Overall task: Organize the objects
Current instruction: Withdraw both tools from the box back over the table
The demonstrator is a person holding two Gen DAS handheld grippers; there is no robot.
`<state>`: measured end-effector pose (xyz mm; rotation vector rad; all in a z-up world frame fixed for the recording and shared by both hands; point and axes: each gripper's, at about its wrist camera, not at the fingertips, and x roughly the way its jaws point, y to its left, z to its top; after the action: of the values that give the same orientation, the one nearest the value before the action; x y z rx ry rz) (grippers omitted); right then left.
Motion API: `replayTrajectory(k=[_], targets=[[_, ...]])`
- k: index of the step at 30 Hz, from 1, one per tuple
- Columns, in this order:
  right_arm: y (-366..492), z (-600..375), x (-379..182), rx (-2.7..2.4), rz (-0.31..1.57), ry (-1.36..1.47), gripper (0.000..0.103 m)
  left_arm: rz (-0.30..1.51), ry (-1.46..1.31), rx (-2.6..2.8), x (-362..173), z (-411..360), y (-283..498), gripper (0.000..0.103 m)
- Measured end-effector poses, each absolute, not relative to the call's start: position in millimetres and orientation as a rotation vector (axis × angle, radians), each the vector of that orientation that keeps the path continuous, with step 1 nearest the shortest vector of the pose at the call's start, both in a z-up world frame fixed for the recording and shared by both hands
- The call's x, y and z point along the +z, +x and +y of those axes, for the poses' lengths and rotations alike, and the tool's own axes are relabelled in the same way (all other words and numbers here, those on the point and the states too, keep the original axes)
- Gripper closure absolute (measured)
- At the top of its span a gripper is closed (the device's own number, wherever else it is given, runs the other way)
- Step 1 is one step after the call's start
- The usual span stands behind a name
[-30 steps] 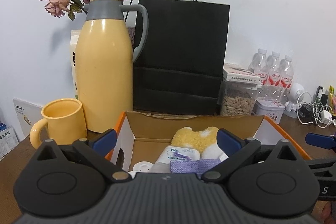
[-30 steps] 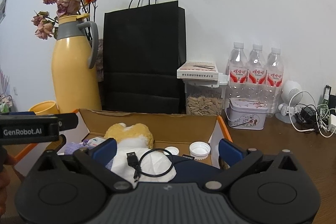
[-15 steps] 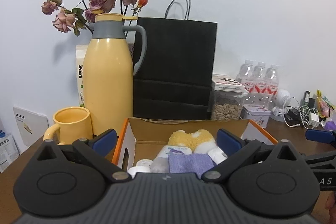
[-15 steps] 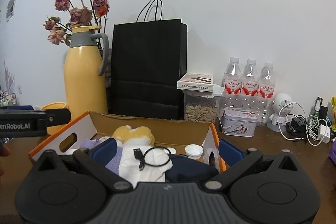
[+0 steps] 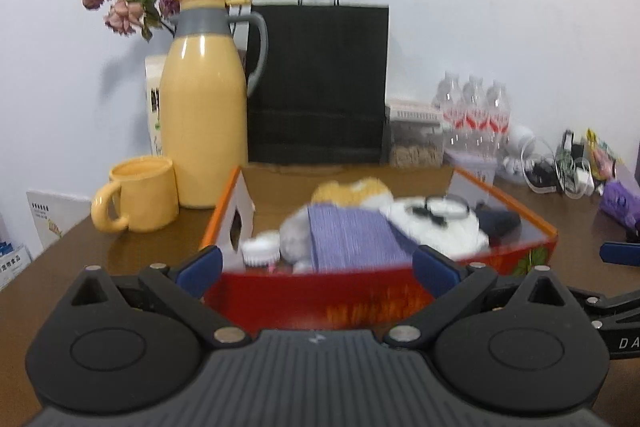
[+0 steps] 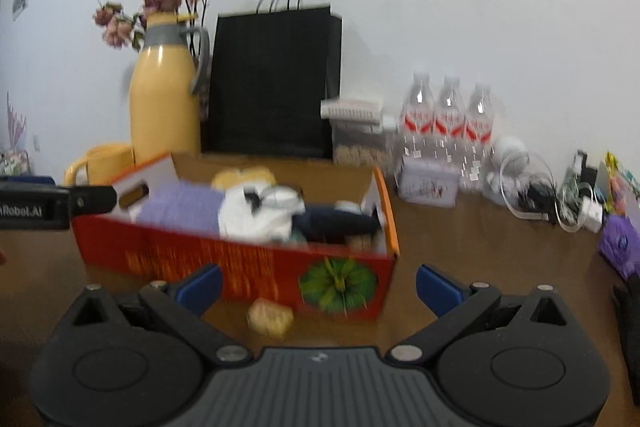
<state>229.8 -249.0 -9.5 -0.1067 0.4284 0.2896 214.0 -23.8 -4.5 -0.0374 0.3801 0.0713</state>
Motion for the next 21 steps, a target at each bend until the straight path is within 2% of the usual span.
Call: replayTrajectory(k=[8,18,21], targets=[[217,-266,-32,0.252,0.528,-0.111,0.0,0.457,-0.007,0.073,-27,-34,203,0.0],[245,-263,-43,0.281,0.647,-0.054,0.0,0.506,-0.022,0.068,-36,-31,202,0.0],[259,-260,-45,0.287,0.664,-0.044,0.007,0.507,-0.022,0.068,-36,-31,203,0.0]])
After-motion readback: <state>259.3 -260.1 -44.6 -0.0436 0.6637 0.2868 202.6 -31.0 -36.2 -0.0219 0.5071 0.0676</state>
